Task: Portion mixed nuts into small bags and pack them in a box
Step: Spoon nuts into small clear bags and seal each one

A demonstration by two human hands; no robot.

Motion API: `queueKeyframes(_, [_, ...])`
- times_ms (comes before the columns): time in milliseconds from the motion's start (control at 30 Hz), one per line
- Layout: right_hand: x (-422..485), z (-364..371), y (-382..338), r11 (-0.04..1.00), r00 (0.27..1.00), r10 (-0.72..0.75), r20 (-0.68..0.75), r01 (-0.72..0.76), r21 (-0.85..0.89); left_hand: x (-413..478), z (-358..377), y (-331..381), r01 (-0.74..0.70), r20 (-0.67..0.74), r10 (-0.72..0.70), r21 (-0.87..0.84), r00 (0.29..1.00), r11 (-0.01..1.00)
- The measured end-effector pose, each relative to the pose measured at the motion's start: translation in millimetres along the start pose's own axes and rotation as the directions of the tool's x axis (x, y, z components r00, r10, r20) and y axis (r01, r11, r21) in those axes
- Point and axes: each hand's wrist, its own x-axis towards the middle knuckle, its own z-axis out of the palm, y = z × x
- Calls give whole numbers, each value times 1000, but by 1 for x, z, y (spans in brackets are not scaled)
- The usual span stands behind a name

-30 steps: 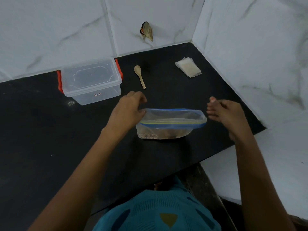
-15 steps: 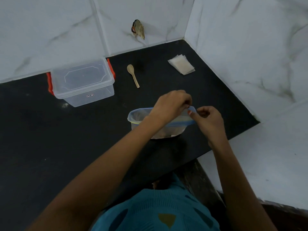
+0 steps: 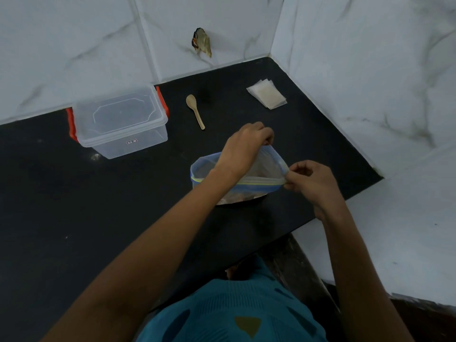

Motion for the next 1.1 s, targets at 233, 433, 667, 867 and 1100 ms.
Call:
queueKeyframes(233, [6,-2,-3,985,995,-85,43,91,-150,0,-5,-3,-5,54,11,-105,998,994])
queueKeyframes(433, [16,6,-13,907,962,-272,16,262,-328,-22,-17,-2,114,73,-103,-173,992,978])
queueKeyframes(667, [19,8,-4,923,967,-248,-62,217,-317,-86,-45,-19,648,93,-642,-57,761,760])
queueKeyframes(867, [17,8,-5,913,957,-284,-60,250,-323,-106,-53,-28,701,89,-695,-63,713,711])
queueKeyframes(1100, [17,-10,-11,892,967,-254,1,235,-388,-100,-60,-36,643,17,-668,-294,744,708])
